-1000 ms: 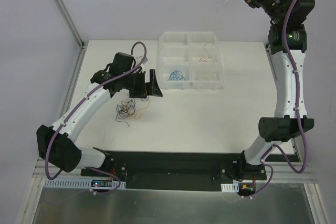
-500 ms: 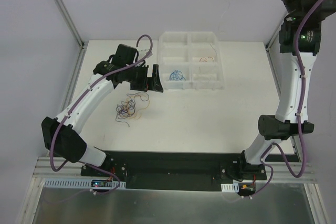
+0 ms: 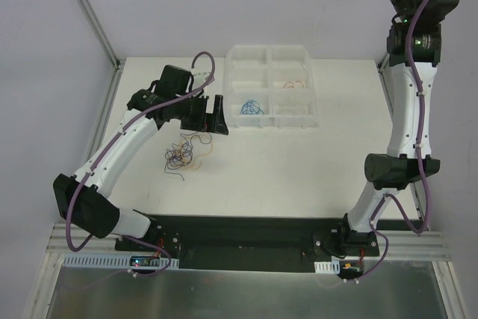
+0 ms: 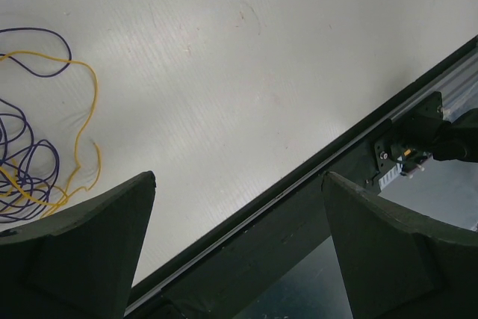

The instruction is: Untangle the cables

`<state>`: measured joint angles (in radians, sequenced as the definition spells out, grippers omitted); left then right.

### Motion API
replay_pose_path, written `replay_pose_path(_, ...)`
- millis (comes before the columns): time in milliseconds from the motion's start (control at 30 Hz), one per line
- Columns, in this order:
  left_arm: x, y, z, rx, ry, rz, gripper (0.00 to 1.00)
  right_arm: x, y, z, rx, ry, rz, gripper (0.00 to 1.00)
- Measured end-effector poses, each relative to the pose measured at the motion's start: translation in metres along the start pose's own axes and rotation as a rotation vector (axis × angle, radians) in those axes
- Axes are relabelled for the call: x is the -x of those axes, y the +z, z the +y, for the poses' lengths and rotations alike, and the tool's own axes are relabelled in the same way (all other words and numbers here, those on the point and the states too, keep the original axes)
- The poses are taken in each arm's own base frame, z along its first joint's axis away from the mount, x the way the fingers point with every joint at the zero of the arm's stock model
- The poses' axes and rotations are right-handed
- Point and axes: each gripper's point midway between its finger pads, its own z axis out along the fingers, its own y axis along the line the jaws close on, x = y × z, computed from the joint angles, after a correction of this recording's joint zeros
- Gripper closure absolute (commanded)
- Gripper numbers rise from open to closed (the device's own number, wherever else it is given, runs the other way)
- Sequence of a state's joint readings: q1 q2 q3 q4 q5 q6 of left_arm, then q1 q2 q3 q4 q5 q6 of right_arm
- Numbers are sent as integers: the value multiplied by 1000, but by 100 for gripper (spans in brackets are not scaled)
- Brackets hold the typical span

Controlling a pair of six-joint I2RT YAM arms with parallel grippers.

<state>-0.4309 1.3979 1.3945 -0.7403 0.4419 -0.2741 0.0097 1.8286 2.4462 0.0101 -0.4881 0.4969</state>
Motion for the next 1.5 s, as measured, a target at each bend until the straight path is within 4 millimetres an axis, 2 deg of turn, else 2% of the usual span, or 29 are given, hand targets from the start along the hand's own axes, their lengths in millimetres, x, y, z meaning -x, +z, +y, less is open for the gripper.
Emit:
replay_pose_path(100, -1, -3, 0, 6, 5, -4, 7, -2, 1, -5, -16, -3, 3, 100)
replay_pose_path(267, -4, -4, 1, 8, 13, -2, 7, 9, -2, -8, -28, -23, -24, 100)
replay_pose_path(433, -4, -4, 2, 10, 26, -1, 7, 28, -5, 2, -12, -49, -77, 100)
replay_pose_path(767, -5, -4, 5, 25, 36, 0, 6, 48, -6, 17, 19, -56, -150, 100)
replay_pose_path(1067, -5, -4, 7, 33, 41, -2, 6, 43, 0, 9, 19, -37, -150, 100)
replay_pose_path(1167, -5, -4, 7, 33, 45, -2, 5, 25, 4, -8, -2, -9, -111, 100)
replay_pose_path(1233, -5, -4, 8, 35, 48, -2, 5, 2, 4, -27, -37, 23, -58, 100)
replay_pose_path(1300, -5, -4, 8, 37, 51, -2, 5, -27, 2, -48, -81, 62, 8, 100)
replay_pose_path(1367, -4, -4, 9, 42, 52, -4, 5, -67, -3, -72, -137, 112, 97, 100)
replay_pose_path(1500, -4, -4, 10, 48, 55, -5, 4, -128, -25, -95, -219, 175, 249, 100)
